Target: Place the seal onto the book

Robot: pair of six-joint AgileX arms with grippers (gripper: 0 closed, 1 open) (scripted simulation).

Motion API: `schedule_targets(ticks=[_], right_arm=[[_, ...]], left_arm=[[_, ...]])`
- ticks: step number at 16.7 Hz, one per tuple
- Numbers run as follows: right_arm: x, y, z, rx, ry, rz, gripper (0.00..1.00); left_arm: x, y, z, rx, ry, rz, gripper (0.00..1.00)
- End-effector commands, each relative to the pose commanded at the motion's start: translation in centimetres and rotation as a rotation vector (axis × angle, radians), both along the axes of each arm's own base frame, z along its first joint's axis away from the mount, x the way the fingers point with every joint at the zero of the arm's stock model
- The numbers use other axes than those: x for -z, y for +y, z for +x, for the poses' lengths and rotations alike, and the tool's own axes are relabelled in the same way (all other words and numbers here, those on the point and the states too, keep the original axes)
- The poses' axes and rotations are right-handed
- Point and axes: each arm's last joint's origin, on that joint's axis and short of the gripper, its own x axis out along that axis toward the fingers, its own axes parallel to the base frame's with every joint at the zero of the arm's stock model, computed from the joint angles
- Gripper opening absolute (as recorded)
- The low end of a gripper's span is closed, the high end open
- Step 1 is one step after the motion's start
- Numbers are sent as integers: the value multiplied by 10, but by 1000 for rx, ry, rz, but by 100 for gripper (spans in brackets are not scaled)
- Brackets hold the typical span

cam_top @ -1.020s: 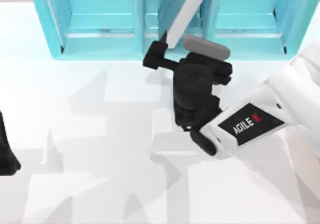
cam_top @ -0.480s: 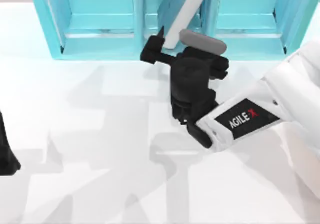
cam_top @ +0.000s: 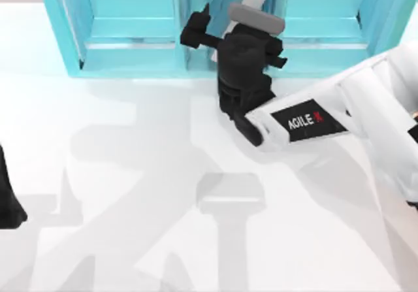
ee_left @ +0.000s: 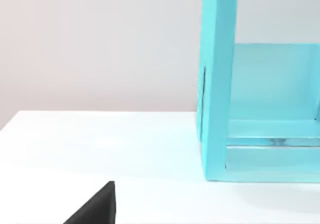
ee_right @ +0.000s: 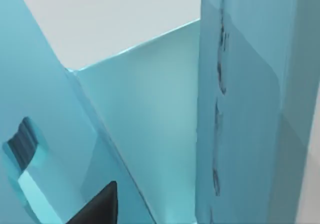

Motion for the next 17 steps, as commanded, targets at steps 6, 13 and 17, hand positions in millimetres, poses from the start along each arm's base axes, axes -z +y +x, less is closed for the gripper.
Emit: schedule_targets(ticks=[6,13,17], right_arm=[[0,-2,7,0,2,-1,100],[0,-2,7,0,2,-1,47],[0,-2,7,0,2,-1,17]], left_arm=[[0,0,0,0,0,0,100],[0,0,0,0,0,0,100],[0,0,0,0,0,0,100]])
